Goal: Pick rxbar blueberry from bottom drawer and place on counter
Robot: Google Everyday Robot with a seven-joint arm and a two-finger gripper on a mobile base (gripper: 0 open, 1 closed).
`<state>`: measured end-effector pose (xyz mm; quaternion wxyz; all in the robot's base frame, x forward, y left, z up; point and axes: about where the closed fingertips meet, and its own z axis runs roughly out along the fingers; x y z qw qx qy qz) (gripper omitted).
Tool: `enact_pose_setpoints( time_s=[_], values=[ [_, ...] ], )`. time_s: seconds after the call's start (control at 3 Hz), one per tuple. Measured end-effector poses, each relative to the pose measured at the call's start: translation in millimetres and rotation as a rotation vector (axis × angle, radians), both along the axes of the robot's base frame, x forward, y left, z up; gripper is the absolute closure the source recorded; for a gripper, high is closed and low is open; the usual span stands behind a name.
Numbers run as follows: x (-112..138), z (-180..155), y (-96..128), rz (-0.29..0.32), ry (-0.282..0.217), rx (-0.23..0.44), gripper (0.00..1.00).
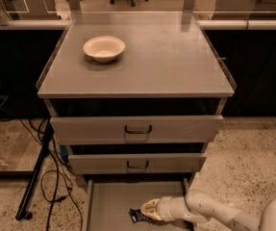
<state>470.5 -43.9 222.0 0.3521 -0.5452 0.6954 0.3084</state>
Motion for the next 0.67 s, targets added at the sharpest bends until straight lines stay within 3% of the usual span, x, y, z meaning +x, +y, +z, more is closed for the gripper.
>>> enact_pose_setpoints(
  time_s=[0.33,0.67],
  values=[
    [0.0,0.1,0.0,0.000,0.000,0.000,1.00],
    [6.1,32.1,-0.6,0.004,-0.044,-0.023,1.00]
  ],
)
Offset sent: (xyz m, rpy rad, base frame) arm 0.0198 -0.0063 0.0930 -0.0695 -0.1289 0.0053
